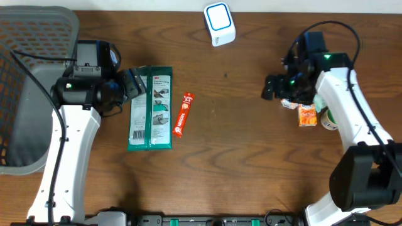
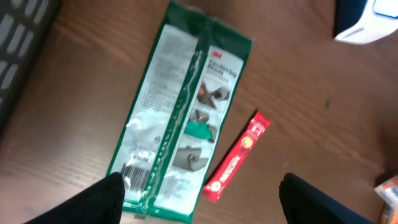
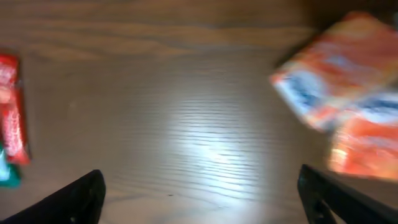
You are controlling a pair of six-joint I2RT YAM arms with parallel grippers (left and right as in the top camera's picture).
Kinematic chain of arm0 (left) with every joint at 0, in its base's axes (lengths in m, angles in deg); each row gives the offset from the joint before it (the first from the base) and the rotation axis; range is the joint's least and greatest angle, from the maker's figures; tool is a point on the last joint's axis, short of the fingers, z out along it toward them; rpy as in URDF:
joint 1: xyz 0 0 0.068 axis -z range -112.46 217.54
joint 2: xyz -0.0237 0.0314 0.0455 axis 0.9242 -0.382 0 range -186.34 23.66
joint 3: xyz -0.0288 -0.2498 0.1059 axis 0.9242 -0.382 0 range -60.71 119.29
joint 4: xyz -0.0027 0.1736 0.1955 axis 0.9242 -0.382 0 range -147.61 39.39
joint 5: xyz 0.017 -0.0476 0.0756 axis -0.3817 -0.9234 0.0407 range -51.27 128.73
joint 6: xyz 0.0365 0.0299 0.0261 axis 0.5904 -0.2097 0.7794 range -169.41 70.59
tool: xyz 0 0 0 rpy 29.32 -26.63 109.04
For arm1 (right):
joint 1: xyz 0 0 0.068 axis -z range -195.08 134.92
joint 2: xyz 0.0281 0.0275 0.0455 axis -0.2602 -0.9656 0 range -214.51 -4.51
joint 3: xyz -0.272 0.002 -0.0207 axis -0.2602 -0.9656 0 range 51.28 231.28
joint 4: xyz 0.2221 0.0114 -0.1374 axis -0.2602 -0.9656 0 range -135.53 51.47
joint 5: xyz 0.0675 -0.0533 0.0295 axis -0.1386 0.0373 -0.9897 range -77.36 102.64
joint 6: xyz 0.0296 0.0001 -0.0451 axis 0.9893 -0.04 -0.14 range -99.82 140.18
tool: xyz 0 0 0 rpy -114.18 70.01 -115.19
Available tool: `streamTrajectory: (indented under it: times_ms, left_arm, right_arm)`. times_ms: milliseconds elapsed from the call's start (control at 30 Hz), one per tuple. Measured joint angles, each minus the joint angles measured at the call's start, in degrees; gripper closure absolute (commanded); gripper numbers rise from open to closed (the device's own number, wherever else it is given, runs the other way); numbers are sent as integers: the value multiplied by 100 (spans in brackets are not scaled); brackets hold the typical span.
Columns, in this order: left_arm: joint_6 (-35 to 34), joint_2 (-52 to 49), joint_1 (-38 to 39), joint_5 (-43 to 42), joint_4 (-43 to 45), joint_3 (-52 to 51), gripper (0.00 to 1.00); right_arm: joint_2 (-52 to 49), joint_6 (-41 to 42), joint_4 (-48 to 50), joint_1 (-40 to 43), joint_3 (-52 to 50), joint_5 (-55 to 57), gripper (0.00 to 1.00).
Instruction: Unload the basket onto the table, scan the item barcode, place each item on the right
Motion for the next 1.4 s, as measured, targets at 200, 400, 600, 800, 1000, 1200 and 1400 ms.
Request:
streamTrajectory:
  times_ms: [200,400,600,800,1000,1200,1400]
  left_arm:
    - [-39,0,15,-24,-57,-2,91]
    - [28,-17,304,-17,-79,-160,92]
    - [48,-433,837,-17,-15,-597,92]
    - [376,-1237,1410,0,219,-820,44]
    - [1176,-1969,2000,11,643,-820,24]
    - [1432,-2422,2109,109,1064,-822,35]
    - [1526,-2747,2118,131,1353,-822,47]
  right_arm:
    - [0,-4,846,-568,-695,-557,62]
    - [0,85,1773,-1259,-1375,-750,66]
    - [0,472,2350,-1685,-1620,-804,54]
    - [0,599,2391,-1759,-1622,-776,49]
    - [0,621,2175,-1517,-1622,-627,48]
    - [0,623,1897,-809,-1622,-562,48]
    - [0,597,1672,-245,-1624,-496,48]
